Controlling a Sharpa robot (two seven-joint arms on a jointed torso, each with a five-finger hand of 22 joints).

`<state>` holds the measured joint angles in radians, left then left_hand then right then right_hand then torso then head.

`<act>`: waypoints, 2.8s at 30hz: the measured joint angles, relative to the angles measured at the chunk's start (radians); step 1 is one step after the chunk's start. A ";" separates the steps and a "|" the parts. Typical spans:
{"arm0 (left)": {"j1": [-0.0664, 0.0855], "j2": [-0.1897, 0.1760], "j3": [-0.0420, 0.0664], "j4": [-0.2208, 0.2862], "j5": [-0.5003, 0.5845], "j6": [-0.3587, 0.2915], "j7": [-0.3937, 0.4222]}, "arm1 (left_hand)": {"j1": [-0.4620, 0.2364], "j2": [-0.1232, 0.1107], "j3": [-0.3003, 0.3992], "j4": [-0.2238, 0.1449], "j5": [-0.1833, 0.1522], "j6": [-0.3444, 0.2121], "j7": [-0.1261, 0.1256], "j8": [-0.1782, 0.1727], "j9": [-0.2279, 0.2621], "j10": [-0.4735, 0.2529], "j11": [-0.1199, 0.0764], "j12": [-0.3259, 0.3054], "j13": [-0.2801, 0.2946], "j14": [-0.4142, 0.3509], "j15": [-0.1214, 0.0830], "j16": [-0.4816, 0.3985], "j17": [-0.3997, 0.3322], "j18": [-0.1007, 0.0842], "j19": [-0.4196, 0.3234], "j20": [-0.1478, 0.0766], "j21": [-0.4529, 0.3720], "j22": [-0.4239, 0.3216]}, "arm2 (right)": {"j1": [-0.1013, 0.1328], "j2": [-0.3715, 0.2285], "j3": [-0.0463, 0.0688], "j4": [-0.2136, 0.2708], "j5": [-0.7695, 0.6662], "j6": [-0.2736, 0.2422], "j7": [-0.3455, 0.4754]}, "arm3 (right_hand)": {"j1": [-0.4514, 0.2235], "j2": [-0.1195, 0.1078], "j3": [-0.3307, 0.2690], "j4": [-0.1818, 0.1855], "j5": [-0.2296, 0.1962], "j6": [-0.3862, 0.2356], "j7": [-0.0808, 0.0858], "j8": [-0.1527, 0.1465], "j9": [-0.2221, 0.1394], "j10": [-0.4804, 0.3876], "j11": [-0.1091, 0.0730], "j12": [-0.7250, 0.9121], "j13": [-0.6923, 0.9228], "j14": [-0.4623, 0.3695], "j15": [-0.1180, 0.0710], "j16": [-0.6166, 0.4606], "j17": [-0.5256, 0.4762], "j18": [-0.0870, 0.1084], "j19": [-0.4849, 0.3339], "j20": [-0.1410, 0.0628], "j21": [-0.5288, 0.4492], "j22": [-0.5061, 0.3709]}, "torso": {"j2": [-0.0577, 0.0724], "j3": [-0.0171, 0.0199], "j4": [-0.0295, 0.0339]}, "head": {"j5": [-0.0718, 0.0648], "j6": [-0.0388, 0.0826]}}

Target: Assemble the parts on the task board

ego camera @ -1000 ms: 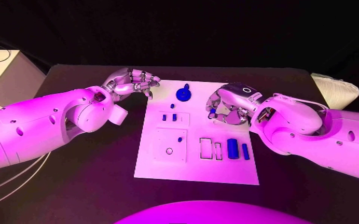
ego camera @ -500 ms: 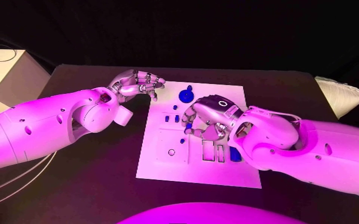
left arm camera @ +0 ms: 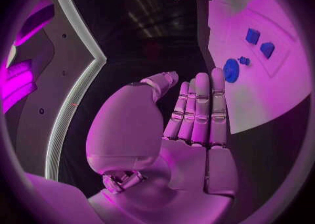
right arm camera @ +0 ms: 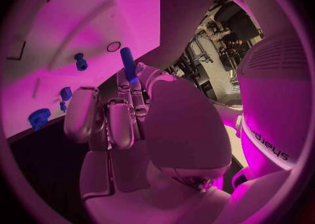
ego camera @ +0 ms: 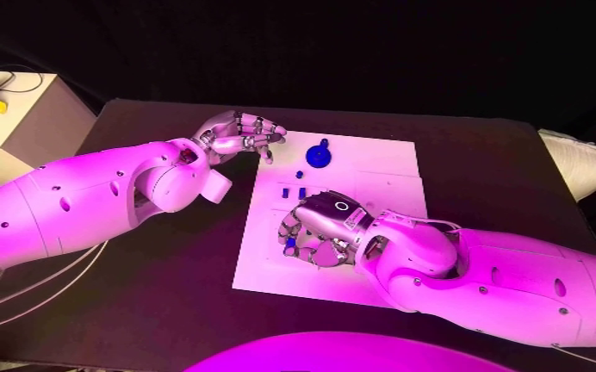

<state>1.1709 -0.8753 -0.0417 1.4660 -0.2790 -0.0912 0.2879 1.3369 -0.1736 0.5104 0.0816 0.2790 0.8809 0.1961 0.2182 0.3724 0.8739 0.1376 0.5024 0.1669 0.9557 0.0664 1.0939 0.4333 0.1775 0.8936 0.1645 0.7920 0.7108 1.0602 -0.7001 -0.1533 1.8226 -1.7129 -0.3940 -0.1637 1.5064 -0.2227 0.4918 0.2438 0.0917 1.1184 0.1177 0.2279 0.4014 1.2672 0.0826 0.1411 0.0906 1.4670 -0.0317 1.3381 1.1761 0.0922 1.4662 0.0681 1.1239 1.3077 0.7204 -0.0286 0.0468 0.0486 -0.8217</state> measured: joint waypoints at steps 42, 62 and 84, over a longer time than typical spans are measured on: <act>0.000 -0.004 0.000 -0.001 0.001 0.002 -0.001 | 0.000 0.000 0.000 0.000 0.000 0.000 0.000 0.000 0.000 0.000 0.000 0.005 -0.001 0.000 0.000 0.000 0.000 0.000 0.000 0.000 0.000 -0.001 | -0.028 -0.003 -0.004 -0.023 -0.087 -0.053 -0.016 | -0.015 -0.007 0.014 -0.014 0.005 -0.002 0.001 0.003 0.002 0.000 0.000 0.000 0.062 -0.002 -0.002 0.000 0.005 0.000 0.000 0.000 0.005 0.000 | 0.001 0.0013 0.0002 | 0.020 -0.016; 0.000 -0.005 0.000 -0.001 0.002 0.005 -0.002 | 0.000 0.000 0.000 0.000 0.000 0.000 0.000 0.000 0.000 0.000 0.000 0.005 -0.001 0.000 0.000 0.000 0.000 0.000 0.000 0.000 0.000 -0.001 | -0.029 0.001 -0.004 -0.037 -0.102 -0.053 -0.028 | -0.015 -0.007 0.014 -0.014 0.005 -0.002 0.002 0.003 0.003 0.000 0.000 0.003 0.064 -0.002 -0.002 0.000 0.009 0.000 0.000 0.000 0.005 0.000 | 0.000 0.0002 0.0004 | 0.020 -0.018; 0.000 -0.005 0.000 0.000 0.002 0.007 -0.004 | 0.000 0.000 -0.004 0.004 0.000 0.000 0.000 0.000 0.001 0.000 0.000 0.005 -0.002 0.000 0.000 0.000 -0.001 0.000 0.000 0.000 -0.007 -0.005 | -0.028 0.029 -0.004 -0.064 -0.106 -0.033 -0.026 | -0.021 -0.002 0.014 -0.014 0.007 0.001 -0.003 0.004 0.003 0.000 0.000 0.003 0.068 0.000 0.000 0.000 0.005 0.000 0.000 0.000 0.008 0.000 | 0.000 0.0005 0.0000 | 0.022 -0.019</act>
<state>1.1705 -0.8807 -0.0418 1.4659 -0.2771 -0.0838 0.2839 1.3369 -0.1736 0.5064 0.0856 0.2790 0.8809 0.1961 0.2182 0.3733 0.8739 0.1376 0.5072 0.1647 0.9557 0.0664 1.0939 0.4321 0.1774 0.8935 0.1645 0.7852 0.7060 1.0322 -0.6708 -0.1572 1.7585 -1.8191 -0.4274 -0.1900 1.4855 -0.2250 0.5055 0.2300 0.0991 1.1189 0.1151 0.2317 0.4048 1.2673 0.0825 0.1444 0.1582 1.4666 -0.0321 1.3381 1.1809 0.0921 1.4661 0.0681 1.1316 1.3075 0.7202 -0.0281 0.0468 0.0705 -0.8411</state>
